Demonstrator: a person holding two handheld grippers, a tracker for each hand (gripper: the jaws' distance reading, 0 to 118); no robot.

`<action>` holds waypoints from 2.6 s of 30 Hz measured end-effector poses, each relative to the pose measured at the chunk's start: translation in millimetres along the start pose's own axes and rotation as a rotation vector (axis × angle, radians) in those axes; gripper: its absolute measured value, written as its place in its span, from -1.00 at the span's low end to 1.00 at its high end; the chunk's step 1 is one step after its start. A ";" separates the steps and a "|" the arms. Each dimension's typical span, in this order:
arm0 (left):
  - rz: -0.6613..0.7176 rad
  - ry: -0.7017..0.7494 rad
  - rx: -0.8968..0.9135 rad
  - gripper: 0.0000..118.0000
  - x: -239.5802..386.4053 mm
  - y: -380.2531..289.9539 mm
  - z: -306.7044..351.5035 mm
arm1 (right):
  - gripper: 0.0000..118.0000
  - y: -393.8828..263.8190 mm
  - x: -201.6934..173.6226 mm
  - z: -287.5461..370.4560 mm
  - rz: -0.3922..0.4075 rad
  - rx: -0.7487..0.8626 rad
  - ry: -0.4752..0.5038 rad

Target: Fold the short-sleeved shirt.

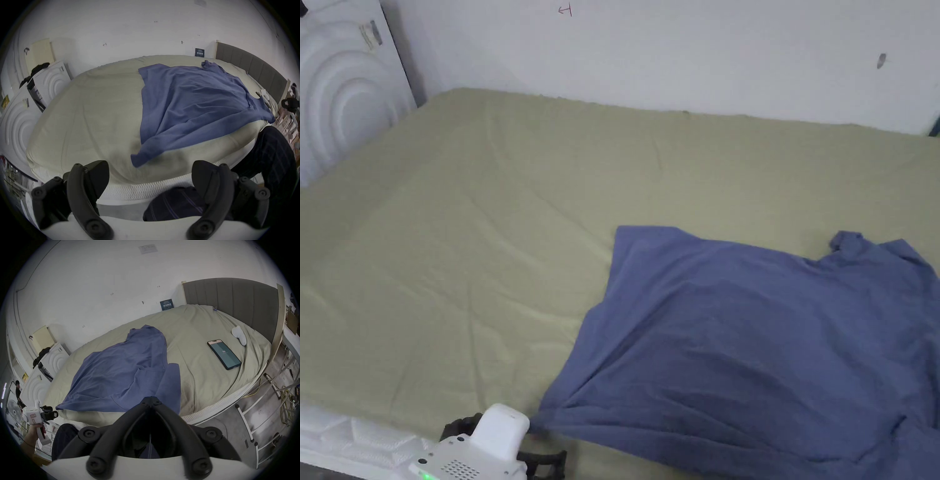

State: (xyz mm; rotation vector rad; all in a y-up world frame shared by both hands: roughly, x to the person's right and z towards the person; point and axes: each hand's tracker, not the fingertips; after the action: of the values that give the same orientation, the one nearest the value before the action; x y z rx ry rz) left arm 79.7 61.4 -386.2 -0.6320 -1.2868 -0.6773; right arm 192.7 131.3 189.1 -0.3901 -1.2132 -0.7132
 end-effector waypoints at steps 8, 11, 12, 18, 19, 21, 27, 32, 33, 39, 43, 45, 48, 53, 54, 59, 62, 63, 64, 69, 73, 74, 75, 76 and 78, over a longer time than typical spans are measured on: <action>-0.057 0.017 -0.041 -0.67 7.3 18.2 -20.1 | -0.98 -3.1 10.0 -17.0 0.021 -0.079 -0.076; -0.071 0.021 -0.054 -0.96 9.6 19.8 -22.6 | -0.94 0.6 4.1 -24.6 0.069 -0.137 -0.103; -0.049 -0.010 -0.058 -0.98 9.2 20.6 -22.7 | -0.72 0.4 3.6 -27.7 0.104 -0.146 -0.121; 0.002 -0.023 -0.033 -0.98 5.9 25.2 -12.0 | 1.00 -5.5 14.5 -52.8 0.218 -0.225 -0.130; 0.017 -0.031 -0.033 -0.98 5.3 26.2 -10.6 | 1.00 -6.2 15.4 -57.0 0.242 -0.232 -0.146; 0.034 -0.030 -0.025 -0.98 1.4 28.5 -10.3 | 1.00 -9.5 19.8 -67.7 0.295 -0.272 -0.168; 0.103 -0.054 -0.009 -0.98 4.3 37.8 -4.5 | 0.23 -11.7 27.4 -92.6 0.322 -0.306 -0.145; 0.142 -0.087 -0.023 -0.99 3.1 40.4 -5.3 | -0.94 -10.6 26.4 -102.3 0.286 -0.338 -0.114; 0.129 -0.085 -0.021 -0.99 4.3 40.9 -2.8 | -0.95 -8.1 27.5 -99.3 0.279 -0.322 -0.103; 0.000 -0.044 -0.021 -1.00 5.3 56.7 22.4 | -0.95 33.8 34.2 -59.2 0.168 -0.237 -0.015; -0.032 -0.050 0.051 -1.00 0.1 78.3 44.1 | -0.95 68.2 27.9 -36.2 0.184 -0.200 0.029; -0.040 -0.051 0.060 -1.00 -4.4 89.9 45.7 | -0.95 86.0 23.9 -32.0 0.171 -0.187 0.058; -0.046 -0.056 0.073 -1.00 -8.7 114.6 34.8 | -0.95 114.4 20.2 -40.6 0.166 -0.176 0.079; -0.077 -0.040 0.046 -1.00 -14.7 172.7 -8.2 | -0.95 171.1 4.6 -88.8 0.199 -0.194 0.083; -0.064 -0.053 0.028 -1.00 -16.1 185.6 -19.7 | -0.95 182.2 2.2 -102.8 0.204 -0.201 0.077; 0.028 -0.062 -0.132 -1.00 -18.6 239.5 -93.5 | -0.95 224.8 -4.9 -190.9 0.176 -0.306 0.026; 0.086 -0.040 -0.236 -1.00 -19.4 254.4 -142.0 | -0.95 230.5 -6.0 -242.7 0.161 -0.359 -0.008; 0.092 -0.044 -0.277 -1.00 -18.4 255.9 -156.6 | -0.95 229.9 -6.7 -258.4 0.164 -0.389 -0.031; 0.055 -0.016 -0.300 -1.00 -15.9 257.3 -167.2 | -0.95 227.5 -6.7 -270.4 0.164 -0.409 -0.042; 0.083 -0.005 -0.271 0.57 -13.3 246.3 -175.9 | -0.05 212.3 2.8 -284.2 0.198 -0.393 -0.059; 0.124 -0.036 -0.050 0.79 -23.5 227.1 -122.2 | 1.00 199.1 4.0 -231.1 0.247 -0.279 -0.006; 0.124 -0.033 0.027 0.79 -23.4 219.9 -104.9 | 1.00 193.8 2.7 -213.2 0.262 -0.229 -0.008; 0.123 -0.034 0.156 0.79 -21.7 203.5 -76.2 | 1.00 183.3 -1.6 -188.2 0.274 -0.181 -0.006; 0.130 -0.034 0.270 0.79 -22.1 190.5 -50.1 | 1.00 170.0 -6.6 -163.2 0.280 -0.124 0.011; 0.172 0.007 0.407 0.81 -12.8 155.1 -6.6 | 1.00 138.7 -19.4 -113.8 0.283 0.028 0.020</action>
State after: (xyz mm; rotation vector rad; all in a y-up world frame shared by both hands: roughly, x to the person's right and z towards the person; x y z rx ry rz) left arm 199.2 159.0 -407.3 -0.3978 -1.2987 -0.2630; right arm 364.8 166.0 147.4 -0.5183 -1.1204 -0.4544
